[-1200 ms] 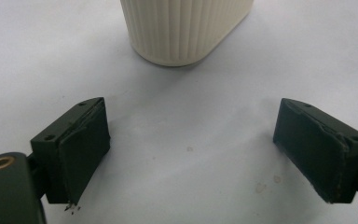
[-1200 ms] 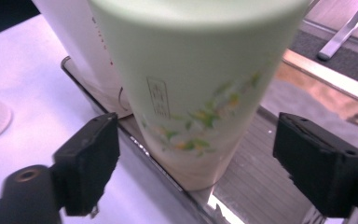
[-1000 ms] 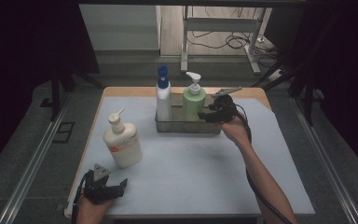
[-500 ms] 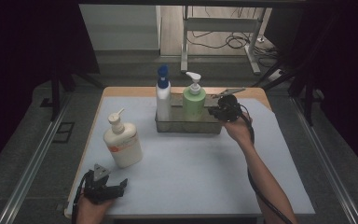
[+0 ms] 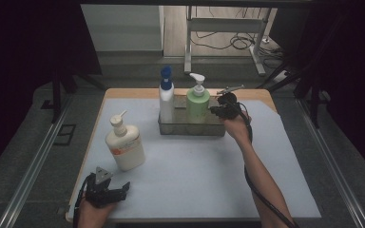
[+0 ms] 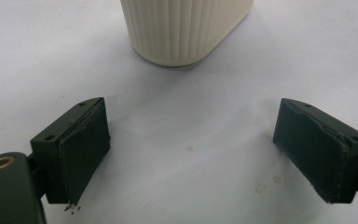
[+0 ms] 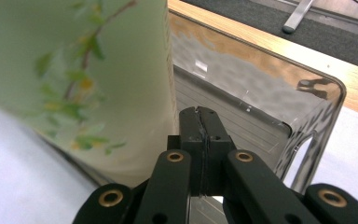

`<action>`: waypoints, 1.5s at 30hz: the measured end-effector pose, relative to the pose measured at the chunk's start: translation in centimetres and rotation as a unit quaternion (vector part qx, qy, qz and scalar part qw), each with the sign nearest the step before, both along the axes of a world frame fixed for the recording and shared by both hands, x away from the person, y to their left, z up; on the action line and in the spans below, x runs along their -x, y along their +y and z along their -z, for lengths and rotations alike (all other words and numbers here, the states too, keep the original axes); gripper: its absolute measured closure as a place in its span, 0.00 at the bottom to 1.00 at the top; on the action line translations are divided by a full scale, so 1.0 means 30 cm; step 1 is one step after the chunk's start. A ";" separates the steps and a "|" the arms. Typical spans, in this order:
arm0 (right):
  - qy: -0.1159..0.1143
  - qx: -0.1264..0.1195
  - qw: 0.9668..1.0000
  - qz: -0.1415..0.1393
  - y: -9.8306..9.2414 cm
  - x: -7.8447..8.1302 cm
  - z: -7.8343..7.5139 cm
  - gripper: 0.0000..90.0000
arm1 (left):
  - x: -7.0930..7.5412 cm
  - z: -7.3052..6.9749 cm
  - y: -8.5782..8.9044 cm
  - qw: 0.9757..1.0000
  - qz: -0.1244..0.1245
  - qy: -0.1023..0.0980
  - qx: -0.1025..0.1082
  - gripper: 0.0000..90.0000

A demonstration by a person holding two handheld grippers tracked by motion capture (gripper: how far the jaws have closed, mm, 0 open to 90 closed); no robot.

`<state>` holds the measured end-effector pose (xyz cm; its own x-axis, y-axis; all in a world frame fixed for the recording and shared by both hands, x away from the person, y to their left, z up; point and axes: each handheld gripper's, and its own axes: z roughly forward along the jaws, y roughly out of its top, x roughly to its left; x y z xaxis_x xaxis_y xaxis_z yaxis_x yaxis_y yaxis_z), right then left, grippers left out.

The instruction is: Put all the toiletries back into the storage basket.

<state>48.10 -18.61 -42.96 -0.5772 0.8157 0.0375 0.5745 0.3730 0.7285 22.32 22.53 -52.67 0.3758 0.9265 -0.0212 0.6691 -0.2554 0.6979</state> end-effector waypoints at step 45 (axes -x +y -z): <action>0.031 0.021 0.998 -0.045 0.148 -0.034 0.053 0.99 | -0.001 0.000 0.000 1.000 0.000 0.001 0.001 0.11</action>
<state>49.10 -14.18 -44.56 -0.6454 0.7627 0.0420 0.5810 0.4544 0.6752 22.34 22.54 -52.66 0.3764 0.9262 -0.0232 0.6703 -0.2550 0.6969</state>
